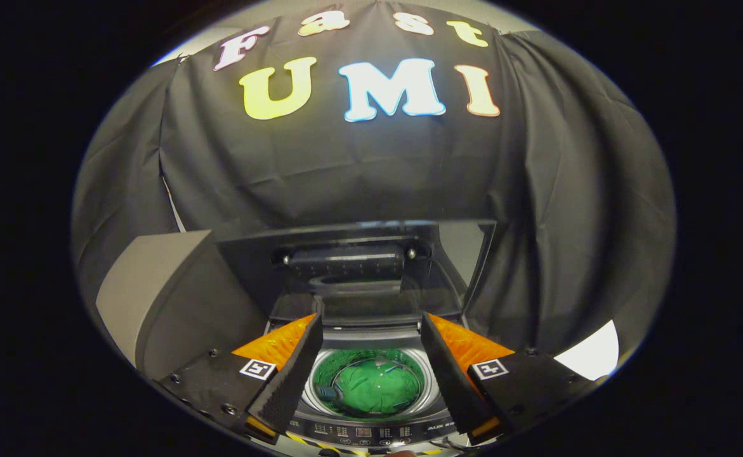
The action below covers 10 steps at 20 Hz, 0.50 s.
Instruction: Put the clothes into the washing machine and then close the washing machine lid.
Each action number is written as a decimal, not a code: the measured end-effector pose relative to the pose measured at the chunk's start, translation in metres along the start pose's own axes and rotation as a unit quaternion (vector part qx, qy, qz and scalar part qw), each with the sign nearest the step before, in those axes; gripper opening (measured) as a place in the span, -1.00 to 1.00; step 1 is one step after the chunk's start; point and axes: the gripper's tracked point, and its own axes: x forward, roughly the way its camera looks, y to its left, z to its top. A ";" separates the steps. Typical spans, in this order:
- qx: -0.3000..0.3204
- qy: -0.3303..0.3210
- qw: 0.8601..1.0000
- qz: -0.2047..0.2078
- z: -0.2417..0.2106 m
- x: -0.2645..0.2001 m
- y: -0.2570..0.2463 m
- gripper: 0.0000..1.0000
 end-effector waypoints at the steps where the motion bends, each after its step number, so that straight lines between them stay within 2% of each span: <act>1: -0.003 -0.008 1.000 0.002 0.008 -0.003 0.001 0.92; 10: -0.009 -0.061 0.998 0.012 0.080 0.000 0.016 0.92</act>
